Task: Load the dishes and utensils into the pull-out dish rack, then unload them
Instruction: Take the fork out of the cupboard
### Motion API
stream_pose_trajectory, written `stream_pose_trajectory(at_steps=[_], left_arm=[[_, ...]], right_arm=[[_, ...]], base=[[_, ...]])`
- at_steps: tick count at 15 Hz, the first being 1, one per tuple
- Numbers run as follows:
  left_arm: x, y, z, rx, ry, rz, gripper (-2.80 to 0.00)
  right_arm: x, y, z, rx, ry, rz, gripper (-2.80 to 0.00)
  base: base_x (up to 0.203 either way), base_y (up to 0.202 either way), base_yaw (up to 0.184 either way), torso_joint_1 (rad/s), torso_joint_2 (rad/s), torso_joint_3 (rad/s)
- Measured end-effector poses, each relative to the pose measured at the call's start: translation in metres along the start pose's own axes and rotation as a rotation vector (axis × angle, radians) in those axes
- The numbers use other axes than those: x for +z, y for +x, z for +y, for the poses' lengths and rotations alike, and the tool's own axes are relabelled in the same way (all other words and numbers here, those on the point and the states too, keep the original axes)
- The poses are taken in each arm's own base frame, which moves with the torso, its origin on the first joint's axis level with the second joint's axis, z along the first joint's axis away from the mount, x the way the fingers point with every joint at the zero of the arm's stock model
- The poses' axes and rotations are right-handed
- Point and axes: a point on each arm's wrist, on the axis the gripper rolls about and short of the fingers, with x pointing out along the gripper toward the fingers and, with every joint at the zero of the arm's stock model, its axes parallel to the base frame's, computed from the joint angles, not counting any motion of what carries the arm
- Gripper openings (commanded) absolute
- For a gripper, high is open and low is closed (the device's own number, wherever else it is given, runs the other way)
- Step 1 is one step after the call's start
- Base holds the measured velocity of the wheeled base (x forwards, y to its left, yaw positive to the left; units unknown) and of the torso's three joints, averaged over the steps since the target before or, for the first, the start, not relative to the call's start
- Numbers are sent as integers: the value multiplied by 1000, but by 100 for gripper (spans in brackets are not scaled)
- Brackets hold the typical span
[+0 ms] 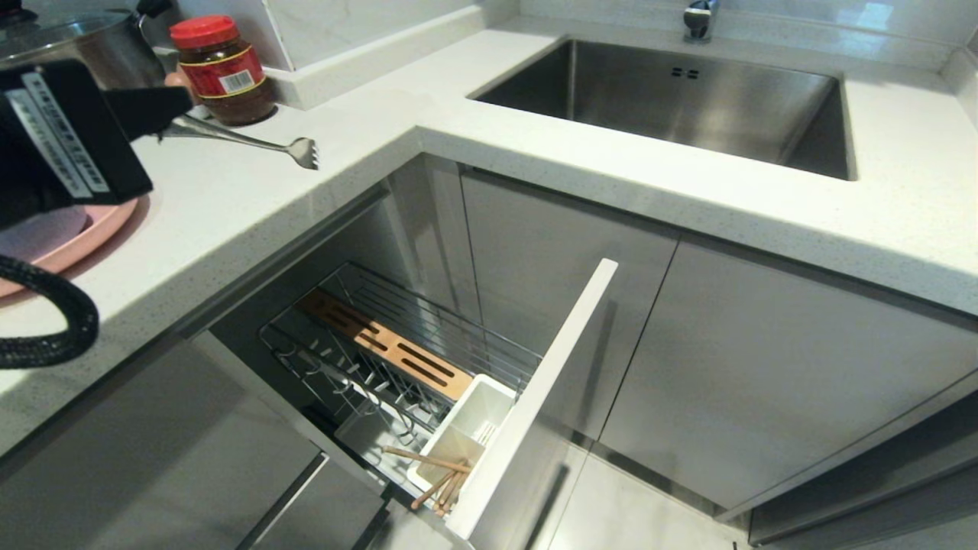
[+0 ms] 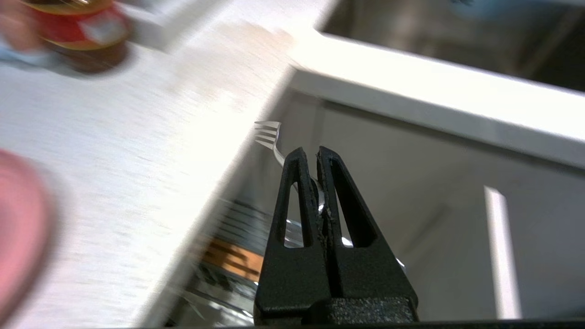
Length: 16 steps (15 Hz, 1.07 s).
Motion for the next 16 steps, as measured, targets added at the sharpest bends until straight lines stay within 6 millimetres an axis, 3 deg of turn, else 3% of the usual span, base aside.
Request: stream_pose_trajectory(at_steps=[9,13,16], left_arm=[[12,11,54,390,58,-50,-280],[5,24,69,520,78,-56,-280],[-13,38,79,606,94,-48,-280]], right_arm=[[0,0,0,0,0,0,-280],[0,0,0,0,0,0,-280],[0,0,0,0,0,0,-280]], base=[[0,0,0,0,0,0],[0,0,0,0,0,0],[0,0,0,0,0,0]])
